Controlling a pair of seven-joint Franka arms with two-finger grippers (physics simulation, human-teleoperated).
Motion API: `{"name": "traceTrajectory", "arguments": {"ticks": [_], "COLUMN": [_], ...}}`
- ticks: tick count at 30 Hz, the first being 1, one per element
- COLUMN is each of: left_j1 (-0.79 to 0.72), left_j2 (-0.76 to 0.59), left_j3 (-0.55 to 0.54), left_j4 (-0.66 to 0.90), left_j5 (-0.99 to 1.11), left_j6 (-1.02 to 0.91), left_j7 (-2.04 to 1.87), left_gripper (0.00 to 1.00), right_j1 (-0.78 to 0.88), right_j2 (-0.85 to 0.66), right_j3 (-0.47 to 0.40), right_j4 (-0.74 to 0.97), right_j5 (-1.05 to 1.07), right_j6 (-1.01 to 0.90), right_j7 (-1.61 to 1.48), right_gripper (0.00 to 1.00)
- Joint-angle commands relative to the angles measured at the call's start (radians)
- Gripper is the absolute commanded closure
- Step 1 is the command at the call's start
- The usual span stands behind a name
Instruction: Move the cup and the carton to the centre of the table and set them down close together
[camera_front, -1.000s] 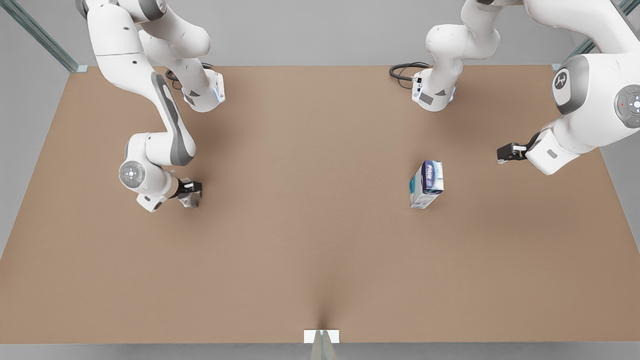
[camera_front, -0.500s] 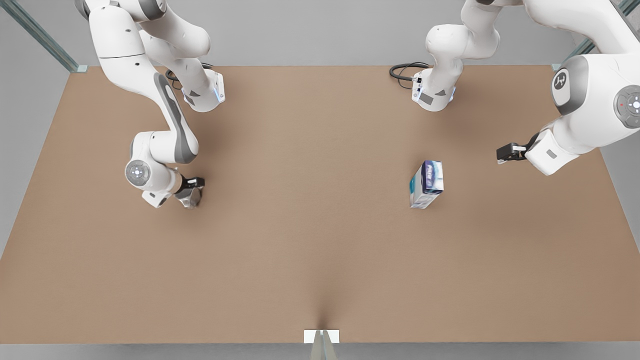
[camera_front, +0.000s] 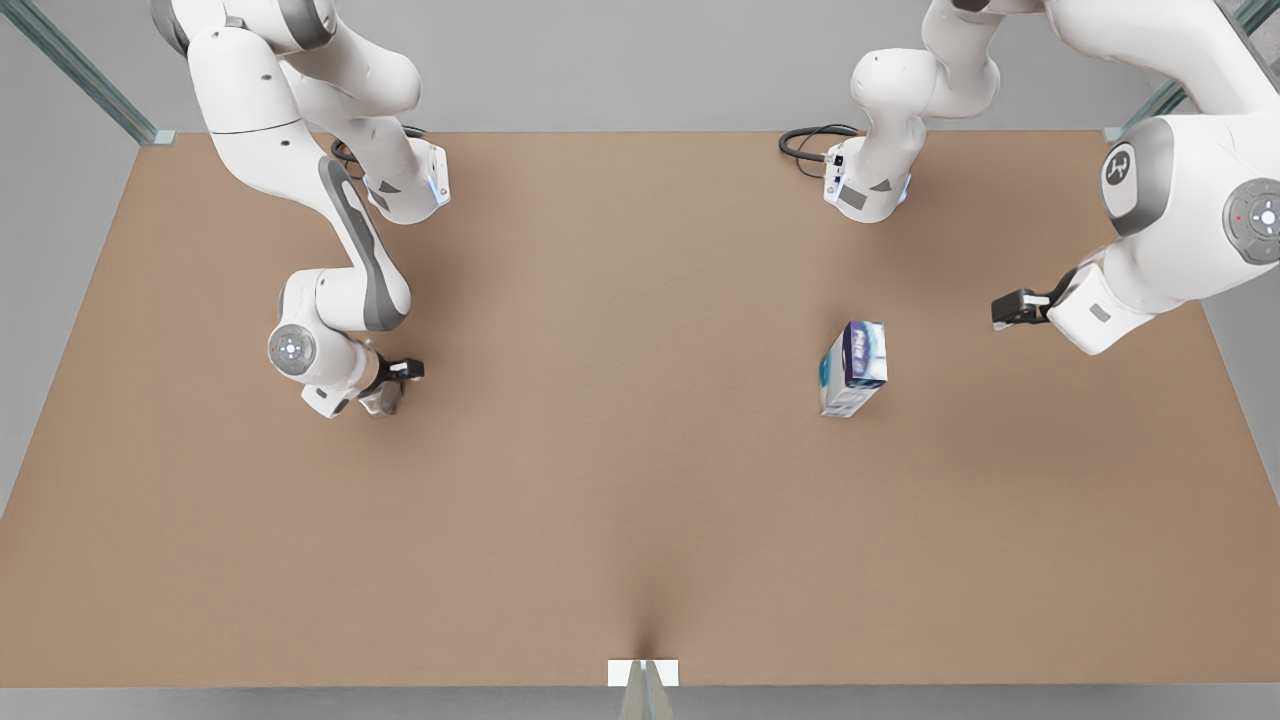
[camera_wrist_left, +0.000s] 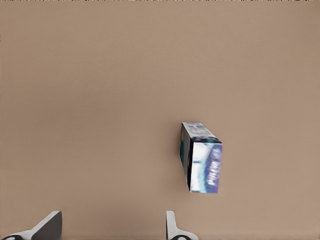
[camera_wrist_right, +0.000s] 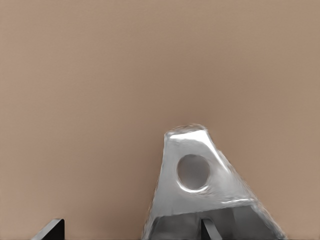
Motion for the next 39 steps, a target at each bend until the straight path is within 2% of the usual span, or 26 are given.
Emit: {"name": "traceTrajectory", "arguments": {"ticks": [1, 2, 3, 6, 11, 13, 21, 28, 31, 34, 39], "left_j1": [-0.001, -0.001, 0.001, 0.001, -0.001, -0.001, -0.001, -0.004, -0.009, -0.045, -0.061], "left_j2": [0.000, 0.000, 0.000, 0.001, 0.001, 0.003, 0.001, -0.003, -0.008, -0.043, -0.078], "left_j3": [0.000, 0.000, 0.000, 0.000, 0.000, 0.000, 0.000, 0.000, 0.000, -0.011, -0.043], "left_j4": [0.000, 0.000, 0.000, 0.000, 0.000, 0.000, -0.001, -0.005, -0.005, -0.097, -0.248], "left_j5": [0.000, 0.000, 0.000, 0.000, 0.000, 0.000, 0.002, 0.002, 0.002, 0.000, 0.000], "left_j6": [0.000, 0.000, 0.000, 0.000, 0.000, 0.000, 0.002, 0.000, -0.002, 0.006, 0.121], "left_j7": [0.000, 0.001, 0.000, 0.001, 0.001, 0.001, 0.000, -0.010, -0.020, -0.072, -0.072], "left_gripper": [0.00, 0.00, 0.00, 0.00, 0.00, 0.00, 0.00, 0.00, 0.00, 0.00, 0.00], "right_j1": [0.000, 0.000, 0.005, 0.008, 0.006, 0.006, 0.008, 0.051, 0.051, 0.100, 0.201], "right_j2": [0.000, 0.000, 0.000, 0.000, 0.000, 0.000, -0.009, -0.018, -0.015, 0.020, 0.210], "right_j3": [-0.001, 0.000, 0.000, 0.000, -0.001, -0.001, 0.000, 0.051, 0.118, 0.175, 0.174], "right_j4": [0.000, 0.000, 0.000, 0.002, -0.008, -0.008, 0.006, 0.066, 0.095, 0.170, 0.443], "right_j5": [-0.001, -0.001, -0.001, -0.001, 0.001, 0.001, -0.001, 0.007, 0.007, 0.013, 0.044], "right_j6": [0.000, -0.002, -0.003, -0.002, 0.000, -0.002, -0.015, -0.015, -0.011, -0.014, -0.014], "right_j7": [0.000, 0.000, 0.000, 0.000, -0.002, -0.002, -0.002, 0.008, 0.089, 0.264, 0.390], "right_gripper": [0.15, 0.28, 0.48, 0.71, 0.72, 0.79, 0.79, 0.79, 0.79, 0.79, 0.79]}}
